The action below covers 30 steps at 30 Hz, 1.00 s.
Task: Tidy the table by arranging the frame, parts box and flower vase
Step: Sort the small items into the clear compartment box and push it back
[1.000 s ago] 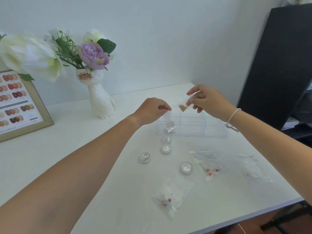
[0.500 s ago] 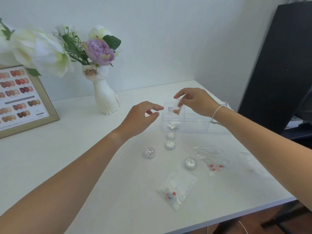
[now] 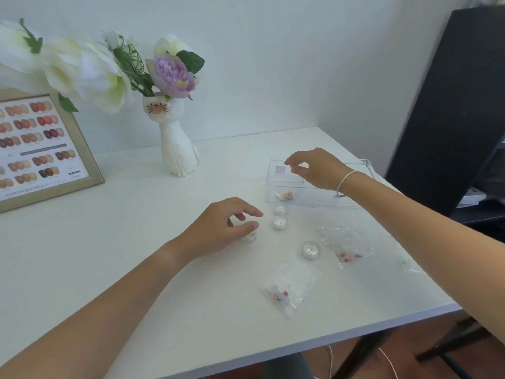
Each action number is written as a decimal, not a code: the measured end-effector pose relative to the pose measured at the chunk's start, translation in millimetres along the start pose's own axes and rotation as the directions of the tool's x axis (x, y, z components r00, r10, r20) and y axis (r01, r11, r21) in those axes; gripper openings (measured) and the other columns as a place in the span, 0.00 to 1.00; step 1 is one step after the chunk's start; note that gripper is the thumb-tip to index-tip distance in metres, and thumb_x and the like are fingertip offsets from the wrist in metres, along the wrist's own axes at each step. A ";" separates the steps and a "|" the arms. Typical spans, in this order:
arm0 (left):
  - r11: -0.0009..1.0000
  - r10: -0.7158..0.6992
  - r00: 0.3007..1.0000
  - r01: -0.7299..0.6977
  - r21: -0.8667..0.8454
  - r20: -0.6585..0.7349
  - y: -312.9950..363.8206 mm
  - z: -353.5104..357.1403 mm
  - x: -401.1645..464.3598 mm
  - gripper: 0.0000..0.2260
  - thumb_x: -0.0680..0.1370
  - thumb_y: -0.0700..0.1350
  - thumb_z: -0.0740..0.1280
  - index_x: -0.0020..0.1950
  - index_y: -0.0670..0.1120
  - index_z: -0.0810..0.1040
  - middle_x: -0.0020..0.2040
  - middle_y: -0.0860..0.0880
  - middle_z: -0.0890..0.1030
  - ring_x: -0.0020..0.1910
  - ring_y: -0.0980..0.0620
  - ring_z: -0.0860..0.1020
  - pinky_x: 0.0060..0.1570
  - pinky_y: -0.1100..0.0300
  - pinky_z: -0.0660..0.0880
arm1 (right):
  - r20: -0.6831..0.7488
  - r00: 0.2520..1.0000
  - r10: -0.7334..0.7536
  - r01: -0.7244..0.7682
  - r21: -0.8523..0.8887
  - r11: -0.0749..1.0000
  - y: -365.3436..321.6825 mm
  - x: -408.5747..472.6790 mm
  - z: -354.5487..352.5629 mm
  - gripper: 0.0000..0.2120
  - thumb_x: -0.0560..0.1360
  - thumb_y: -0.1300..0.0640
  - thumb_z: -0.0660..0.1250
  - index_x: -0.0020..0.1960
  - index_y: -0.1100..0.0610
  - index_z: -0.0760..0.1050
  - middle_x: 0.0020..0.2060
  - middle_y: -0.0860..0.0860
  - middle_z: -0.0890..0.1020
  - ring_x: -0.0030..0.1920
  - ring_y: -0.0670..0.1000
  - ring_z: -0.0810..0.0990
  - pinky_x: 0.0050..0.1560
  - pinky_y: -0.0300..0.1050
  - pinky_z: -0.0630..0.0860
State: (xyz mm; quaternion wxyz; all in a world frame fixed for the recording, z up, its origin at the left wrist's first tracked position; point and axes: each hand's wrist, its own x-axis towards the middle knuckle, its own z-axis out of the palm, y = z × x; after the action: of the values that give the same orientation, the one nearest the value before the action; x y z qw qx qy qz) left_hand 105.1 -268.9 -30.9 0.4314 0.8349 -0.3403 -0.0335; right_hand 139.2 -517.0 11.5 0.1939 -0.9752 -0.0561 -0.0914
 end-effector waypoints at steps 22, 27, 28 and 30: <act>0.992 0.021 0.999 -0.027 0.125 0.047 -7.3 0.4 -17.4 0.11 0.73 0.43 0.70 0.47 0.60 0.77 0.50 0.54 0.79 0.46 0.59 0.76 0.40 0.72 0.68 | 0.294 0.947 -0.128 0.108 0.082 0.991 -16.2 -126.1 9.8 0.12 0.71 0.47 0.68 0.55 0.42 0.75 0.51 0.41 0.77 0.46 0.39 0.71 0.50 0.36 0.69; 0.994 0.022 1.000 -0.025 0.107 0.022 -5.3 2.4 -16.1 0.11 0.73 0.41 0.69 0.46 0.59 0.78 0.49 0.53 0.80 0.43 0.60 0.76 0.39 0.72 0.69 | 0.283 0.948 -0.148 0.127 0.091 0.988 -14.0 -124.6 13.4 0.11 0.72 0.48 0.67 0.54 0.42 0.75 0.50 0.41 0.77 0.45 0.39 0.70 0.50 0.37 0.68; 0.995 0.024 1.000 -0.025 0.099 0.018 -4.3 2.3 -15.3 0.11 0.73 0.41 0.69 0.46 0.59 0.78 0.49 0.53 0.80 0.43 0.60 0.76 0.39 0.71 0.70 | 0.282 0.947 -0.152 0.130 0.093 0.987 -13.5 -124.0 13.5 0.11 0.72 0.48 0.67 0.54 0.42 0.75 0.50 0.42 0.77 0.45 0.39 0.70 0.50 0.37 0.68; 0.997 0.032 0.999 -0.032 0.074 0.007 -1.5 1.9 -13.1 0.11 0.73 0.40 0.70 0.46 0.58 0.78 0.49 0.54 0.80 0.44 0.60 0.75 0.39 0.71 0.70 | 0.275 0.949 -0.155 0.130 0.106 0.986 -12.6 -122.7 13.3 0.11 0.72 0.48 0.67 0.54 0.42 0.75 0.50 0.42 0.77 0.46 0.40 0.70 0.50 0.38 0.69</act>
State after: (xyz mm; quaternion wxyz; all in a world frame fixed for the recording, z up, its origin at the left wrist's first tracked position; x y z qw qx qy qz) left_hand 95.3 -261.8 -36.3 0.3998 0.8446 -0.3558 -0.0164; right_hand 19.5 -509.4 -20.4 0.2189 -0.9622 -0.1574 0.0376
